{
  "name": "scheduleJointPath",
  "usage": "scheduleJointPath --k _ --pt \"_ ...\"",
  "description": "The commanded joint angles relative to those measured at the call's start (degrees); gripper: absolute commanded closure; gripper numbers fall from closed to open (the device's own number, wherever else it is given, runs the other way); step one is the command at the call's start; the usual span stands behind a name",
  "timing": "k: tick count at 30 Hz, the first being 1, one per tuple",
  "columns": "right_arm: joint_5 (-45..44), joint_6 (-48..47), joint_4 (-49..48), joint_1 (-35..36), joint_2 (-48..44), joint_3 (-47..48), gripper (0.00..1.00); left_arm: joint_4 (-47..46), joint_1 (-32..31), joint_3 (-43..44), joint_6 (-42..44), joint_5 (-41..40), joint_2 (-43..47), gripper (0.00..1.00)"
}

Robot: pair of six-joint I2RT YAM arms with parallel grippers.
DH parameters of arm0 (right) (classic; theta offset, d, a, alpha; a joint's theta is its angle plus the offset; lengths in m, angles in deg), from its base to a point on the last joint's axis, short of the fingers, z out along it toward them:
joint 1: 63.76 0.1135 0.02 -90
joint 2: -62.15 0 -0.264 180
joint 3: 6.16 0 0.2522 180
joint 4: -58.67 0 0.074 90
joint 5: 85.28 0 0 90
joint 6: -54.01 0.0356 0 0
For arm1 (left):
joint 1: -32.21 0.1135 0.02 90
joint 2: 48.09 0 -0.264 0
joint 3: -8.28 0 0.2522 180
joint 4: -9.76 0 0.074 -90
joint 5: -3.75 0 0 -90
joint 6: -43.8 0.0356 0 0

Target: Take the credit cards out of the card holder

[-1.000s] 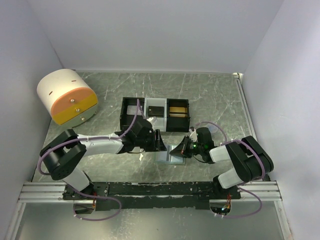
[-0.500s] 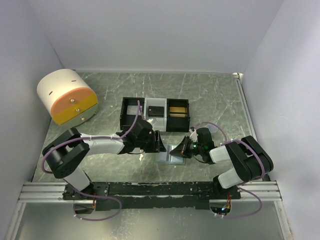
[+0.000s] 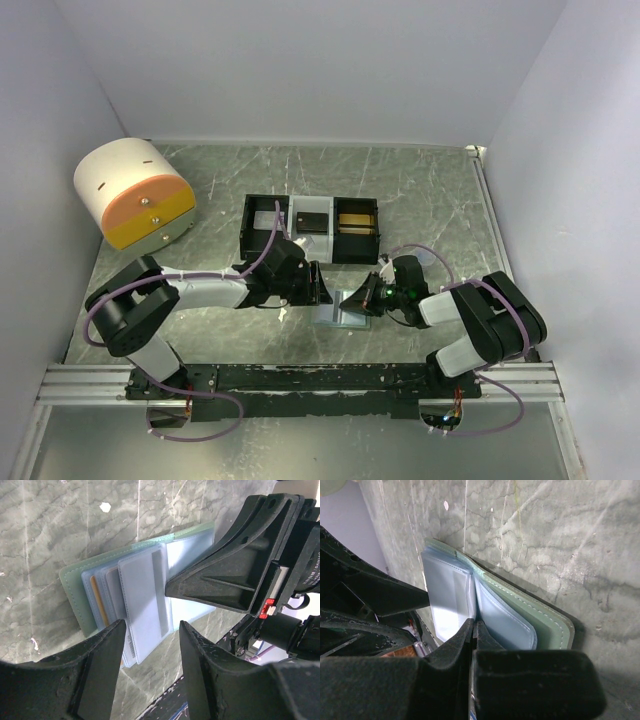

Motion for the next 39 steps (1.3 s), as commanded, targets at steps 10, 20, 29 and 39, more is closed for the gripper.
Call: scheduleJointPath --k 10,20,29,39 --pt "-8.2 -3.1 9.4 -0.2 3.0 -2.9 1.00 -1.1 -1.7 2.0 1.4 1.1 -2.1 0.42" --pt "-6.0 -3.6 10.5 -0.2 0.3 -1.6 0.97 2.3 -3.9 6.6 4.0 0.0 -3.2 0.53" --pt "-8.5 -7.0 26.6 -0.2 -14.6 7.2 0.68 3.4 -4.1 9.1 5.3 0.9 -4.3 0.57" --pt "-33.7 -9.8 51.6 -0.3 -28.5 17.6 0.61 1.2 -5.8 13.1 7.9 7.1 -7.7 0.41"
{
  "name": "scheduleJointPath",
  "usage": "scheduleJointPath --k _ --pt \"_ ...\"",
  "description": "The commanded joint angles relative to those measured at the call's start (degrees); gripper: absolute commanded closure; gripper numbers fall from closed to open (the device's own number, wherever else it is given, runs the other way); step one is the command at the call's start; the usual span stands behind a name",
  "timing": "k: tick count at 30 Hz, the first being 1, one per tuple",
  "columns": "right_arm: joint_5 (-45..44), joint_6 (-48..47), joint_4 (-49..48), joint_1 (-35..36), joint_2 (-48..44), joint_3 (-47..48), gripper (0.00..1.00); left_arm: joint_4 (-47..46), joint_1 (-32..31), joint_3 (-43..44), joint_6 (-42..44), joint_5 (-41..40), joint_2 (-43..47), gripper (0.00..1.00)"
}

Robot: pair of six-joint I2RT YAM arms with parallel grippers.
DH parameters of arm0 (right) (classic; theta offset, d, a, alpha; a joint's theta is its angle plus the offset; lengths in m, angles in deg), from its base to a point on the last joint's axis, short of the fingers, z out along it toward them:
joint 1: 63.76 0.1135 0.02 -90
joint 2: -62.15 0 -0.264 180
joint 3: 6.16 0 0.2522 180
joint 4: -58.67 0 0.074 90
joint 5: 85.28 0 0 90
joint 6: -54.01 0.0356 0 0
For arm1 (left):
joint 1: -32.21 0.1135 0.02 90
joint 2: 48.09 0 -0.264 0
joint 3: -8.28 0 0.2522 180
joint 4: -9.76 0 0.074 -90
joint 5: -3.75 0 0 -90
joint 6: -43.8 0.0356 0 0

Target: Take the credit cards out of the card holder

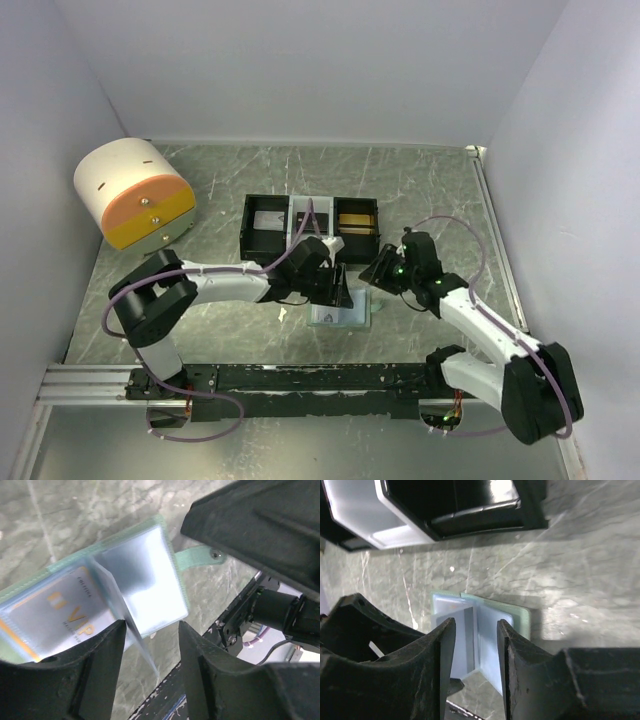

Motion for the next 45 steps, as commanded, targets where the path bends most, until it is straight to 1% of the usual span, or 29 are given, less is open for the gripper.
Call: scheduleJointPath --k 1,4,7,9,12,14,19,22,26,28,33,36,40,43,45 --pt "-13.8 -1.9 12.9 -0.3 -6.5 3.1 0.61 -2.6 -1.8 3.3 2.3 4.9 -2.1 0.40" --pt "-16.7 -2.4 15.2 -0.3 -9.5 4.1 0.61 -3.1 -2.8 4.5 2.5 6.2 -3.7 0.35" --pt "-16.6 -2.9 15.0 -0.3 -11.7 4.2 0.60 -3.0 -3.2 4.9 2.4 6.1 -4.1 0.35" --pt "-15.7 -3.2 14.5 -0.3 -12.6 4.0 0.60 -2.6 -3.2 4.1 2.1 4.4 -3.0 0.35" --pt "-11.4 -3.9 12.0 -0.3 -13.4 3.2 0.60 -1.1 -3.2 2.1 1.8 0.6 -0.2 0.33" --pt "-5.3 -4.9 9.5 -0.3 -13.0 2.5 0.61 -0.3 -3.2 0.6 1.2 -2.0 2.0 0.32" --pt "6.4 -4.6 4.7 -0.3 -8.5 0.6 0.63 0.9 -3.1 -2.9 -1.6 -7.5 6.2 0.31" --pt "10.2 -4.8 3.2 -0.2 -6.2 -0.5 0.66 0.8 -3.1 -4.7 -3.2 -9.0 7.5 0.30" --pt "13.6 -5.5 1.7 -0.2 -3.5 -1.8 0.66 -0.6 -3.0 -5.9 -4.6 -10.0 8.2 0.26" --pt "14.0 -5.7 1.9 -0.1 -2.3 -2.0 0.66 -0.5 -2.7 -5.6 -4.9 -10.3 8.0 0.24" --pt "12.7 -6.0 2.7 -0.1 -1.1 -2.9 0.67 -0.3 -2.5 -3.9 -4.2 -9.8 7.3 0.24" --pt "9.1 -6.4 4.4 -0.1 -0.1 -3.9 0.68 -0.5 -2.4 -2.9 -3.7 -8.7 6.2 0.24" --pt "5.6 -5.0 2.6 -0.2 0.5 -8.2 0.71 -1.7 -2.4 -1.7 -3.3 -6.1 4.1 0.26" --pt "1.4 -4.5 2.6 -0.2 0.5 -9.7 0.72 -3.0 -2.4 -0.9 -2.7 -4.1 2.2 0.27" --pt "0.4 -3.8 2.3 -0.2 0.8 -10.1 0.73 -2.1 -2.4 0.3 -2.2 -3.8 0.8 0.28"
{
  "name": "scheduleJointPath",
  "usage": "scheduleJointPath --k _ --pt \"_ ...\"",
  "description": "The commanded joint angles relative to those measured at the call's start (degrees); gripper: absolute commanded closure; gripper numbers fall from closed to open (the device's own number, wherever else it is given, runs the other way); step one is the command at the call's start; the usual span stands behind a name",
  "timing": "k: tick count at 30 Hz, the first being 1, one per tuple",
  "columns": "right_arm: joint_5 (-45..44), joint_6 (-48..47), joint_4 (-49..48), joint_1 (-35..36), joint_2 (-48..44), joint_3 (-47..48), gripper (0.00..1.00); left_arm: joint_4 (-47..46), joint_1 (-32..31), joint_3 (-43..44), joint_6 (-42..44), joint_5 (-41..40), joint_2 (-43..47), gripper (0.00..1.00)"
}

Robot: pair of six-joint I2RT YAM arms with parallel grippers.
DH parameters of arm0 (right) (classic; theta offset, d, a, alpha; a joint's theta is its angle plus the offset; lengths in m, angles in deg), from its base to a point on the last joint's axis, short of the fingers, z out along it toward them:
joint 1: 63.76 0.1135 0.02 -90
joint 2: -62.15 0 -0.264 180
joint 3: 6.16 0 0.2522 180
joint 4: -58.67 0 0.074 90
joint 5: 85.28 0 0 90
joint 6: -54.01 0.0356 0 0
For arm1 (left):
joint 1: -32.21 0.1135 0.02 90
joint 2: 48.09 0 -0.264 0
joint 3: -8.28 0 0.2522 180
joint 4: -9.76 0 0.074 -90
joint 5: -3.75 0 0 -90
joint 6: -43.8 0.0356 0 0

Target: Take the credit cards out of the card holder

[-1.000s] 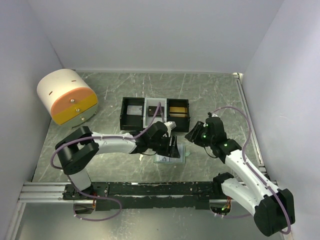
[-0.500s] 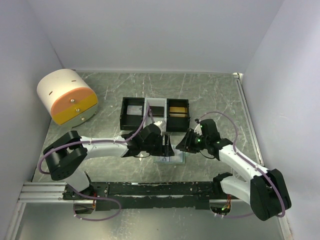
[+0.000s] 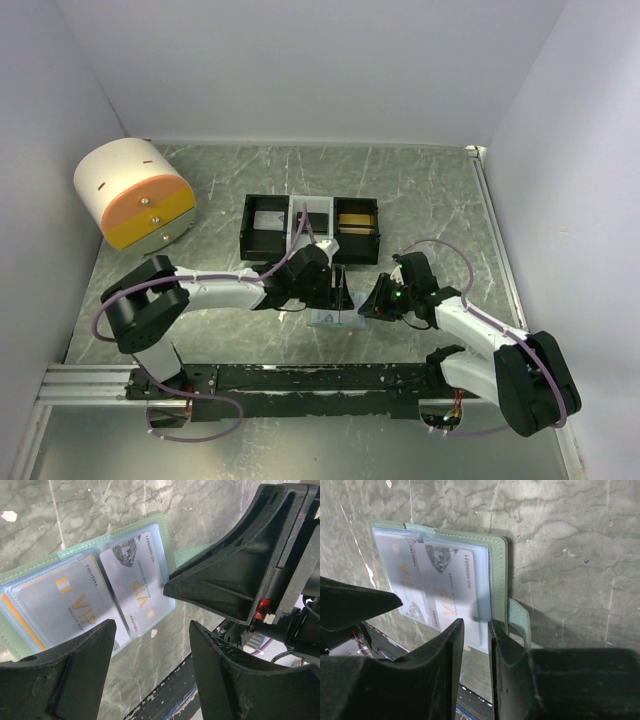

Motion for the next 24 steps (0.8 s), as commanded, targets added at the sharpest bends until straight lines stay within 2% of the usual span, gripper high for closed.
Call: scheduleJointPath --k 1,7,24 --pt "-6.9 0.9 -0.8 -0.2 1.1 -2.1 0.74 -1.3 0.3 3.5 1.7 3.0 -3.1 0.29" --pt "-7.6 2.3 -1.3 -0.1 2.8 -2.7 0.78 0.5 0.3 4.1 1.1 1.9 -4.5 0.31" --pt "-5.9 1.9 -2.7 -0.2 2.9 -2.9 0.79 1.1 0.4 4.1 -1.5 0.4 -8.0 0.38"
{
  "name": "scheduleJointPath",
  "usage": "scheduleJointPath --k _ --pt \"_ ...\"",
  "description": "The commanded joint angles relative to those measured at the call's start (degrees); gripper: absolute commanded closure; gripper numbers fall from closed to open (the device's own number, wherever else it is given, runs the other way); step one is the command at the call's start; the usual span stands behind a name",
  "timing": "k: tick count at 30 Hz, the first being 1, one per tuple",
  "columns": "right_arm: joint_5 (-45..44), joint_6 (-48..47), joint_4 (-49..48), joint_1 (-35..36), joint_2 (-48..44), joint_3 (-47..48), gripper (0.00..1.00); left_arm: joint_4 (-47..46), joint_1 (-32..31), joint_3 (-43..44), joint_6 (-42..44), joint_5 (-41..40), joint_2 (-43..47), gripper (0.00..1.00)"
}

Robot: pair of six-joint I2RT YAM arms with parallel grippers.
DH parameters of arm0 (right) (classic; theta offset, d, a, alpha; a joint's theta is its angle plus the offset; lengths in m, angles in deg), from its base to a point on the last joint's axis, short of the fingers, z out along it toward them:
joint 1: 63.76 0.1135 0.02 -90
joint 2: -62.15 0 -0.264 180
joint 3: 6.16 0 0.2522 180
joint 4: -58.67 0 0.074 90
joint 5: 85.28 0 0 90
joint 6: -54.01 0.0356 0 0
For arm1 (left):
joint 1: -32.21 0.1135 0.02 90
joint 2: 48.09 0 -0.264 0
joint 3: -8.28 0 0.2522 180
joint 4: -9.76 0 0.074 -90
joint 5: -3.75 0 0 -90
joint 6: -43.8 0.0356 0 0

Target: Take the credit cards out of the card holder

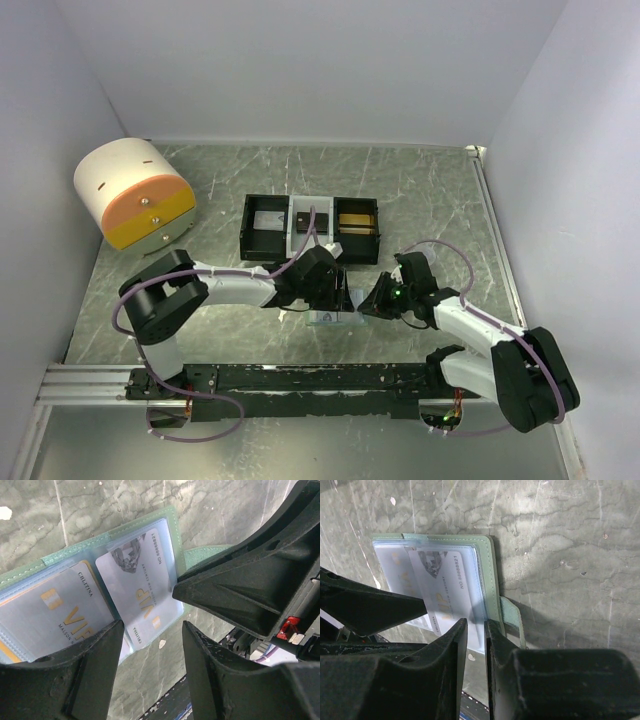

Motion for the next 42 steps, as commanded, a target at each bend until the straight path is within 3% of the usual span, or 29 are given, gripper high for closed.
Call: scheduleJointPath --k 1,13,21,30,42 --pt "-4.6 -1.6 1.2 -0.2 1.6 -1.9 0.79 0.7 0.4 0.9 -0.3 -0.8 -1.5 0.39" --pt "-0.3 -2.8 1.4 -0.2 -0.9 2.2 0.80 -2.4 0.4 -3.1 -2.1 -1.7 0.6 0.48" --pt "2.1 -3.7 3.1 -0.2 -1.0 8.6 0.78 -3.4 0.3 -2.7 -1.8 -1.2 0.7 0.49" --pt "1.1 -3.8 2.4 -0.2 5.0 5.5 0.81 -3.2 0.4 -2.3 -1.9 -0.9 0.4 0.49" --pt "-1.7 -3.7 1.7 -0.2 4.8 0.4 0.81 -1.9 0.3 -2.8 -3.8 -1.9 -0.7 0.45"
